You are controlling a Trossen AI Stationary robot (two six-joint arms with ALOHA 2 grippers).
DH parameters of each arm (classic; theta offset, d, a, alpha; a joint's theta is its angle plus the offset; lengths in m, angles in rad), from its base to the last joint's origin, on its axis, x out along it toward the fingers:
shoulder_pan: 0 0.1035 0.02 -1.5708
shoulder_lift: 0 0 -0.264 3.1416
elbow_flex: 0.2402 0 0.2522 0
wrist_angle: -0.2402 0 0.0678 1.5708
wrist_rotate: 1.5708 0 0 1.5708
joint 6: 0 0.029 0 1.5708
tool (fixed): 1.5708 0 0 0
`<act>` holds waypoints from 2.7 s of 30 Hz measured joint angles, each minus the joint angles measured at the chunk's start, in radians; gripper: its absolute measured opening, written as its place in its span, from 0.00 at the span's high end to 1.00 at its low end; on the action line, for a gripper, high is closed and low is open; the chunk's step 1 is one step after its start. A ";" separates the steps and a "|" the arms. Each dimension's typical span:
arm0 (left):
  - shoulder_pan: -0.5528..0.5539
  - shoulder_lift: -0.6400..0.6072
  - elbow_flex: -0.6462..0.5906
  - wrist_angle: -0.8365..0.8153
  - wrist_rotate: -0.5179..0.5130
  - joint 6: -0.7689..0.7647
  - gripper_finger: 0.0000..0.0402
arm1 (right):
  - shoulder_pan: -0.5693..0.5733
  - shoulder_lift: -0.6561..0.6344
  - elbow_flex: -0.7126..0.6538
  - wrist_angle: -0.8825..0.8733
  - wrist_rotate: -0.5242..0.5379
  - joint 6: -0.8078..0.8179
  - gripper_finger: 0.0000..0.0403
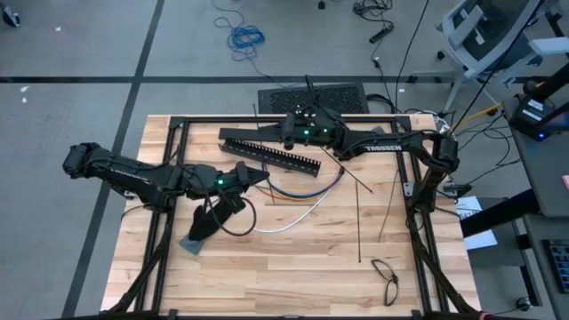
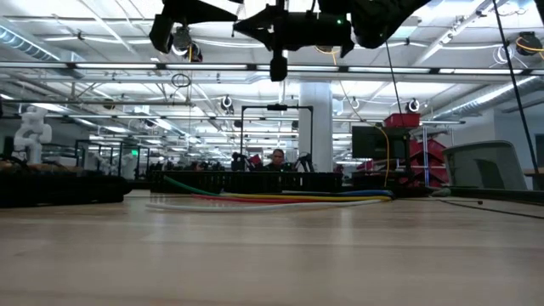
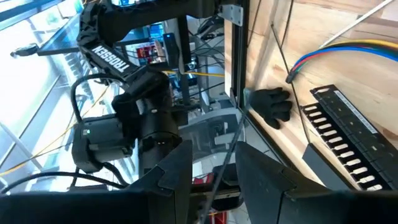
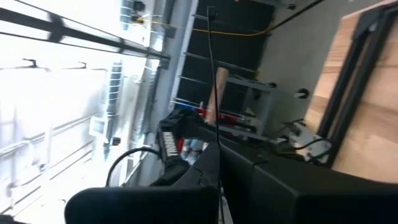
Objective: Ziptie cables
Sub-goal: Prepare the zip tie
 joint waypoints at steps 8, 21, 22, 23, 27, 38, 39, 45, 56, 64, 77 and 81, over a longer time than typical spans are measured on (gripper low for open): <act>0.000 -0.001 0.000 -0.034 0.004 -0.001 0.70 | -0.002 0.000 0.000 0.023 -0.004 0.013 1.00; 0.001 0.000 0.000 -0.038 0.064 -0.103 0.70 | 0.005 0.000 0.000 0.016 0.000 0.007 1.00; 0.003 0.000 0.000 -0.037 0.064 -0.103 0.70 | 0.005 0.000 0.000 0.016 0.002 0.007 1.00; 0.007 0.000 0.000 -0.036 0.065 -0.103 0.70 | 0.006 0.000 0.000 0.013 0.006 0.007 1.00; 0.029 0.009 0.000 -0.031 0.067 -0.104 0.70 | 0.012 0.000 0.000 0.007 0.029 0.001 1.00; 0.042 0.055 0.000 0.019 0.083 -0.153 0.70 | 0.012 0.000 0.000 0.009 0.029 -0.028 1.00; 0.041 0.053 0.000 0.019 0.085 -0.190 0.70 | 0.012 0.000 0.000 0.009 0.028 -0.032 1.00; 0.040 0.017 -0.001 0.057 0.098 -0.345 0.70 | 0.010 0.000 0.000 0.010 0.023 -0.058 1.00; 0.040 -0.003 -0.001 0.072 0.165 -0.627 0.70 | 0.010 -0.001 0.000 0.022 0.019 -0.110 1.00; 0.039 -0.003 -0.001 0.089 0.198 -0.952 0.70 | 0.010 -0.001 0.000 0.030 0.010 -0.192 1.00; 0.040 -0.002 -0.001 0.093 0.131 -0.875 0.70 | 0.025 -0.002 0.000 0.088 -0.006 -0.236 1.00; 0.041 0.003 -0.001 0.096 0.109 -0.753 0.70 | 0.033 -0.002 0.000 0.092 -0.002 -0.225 1.00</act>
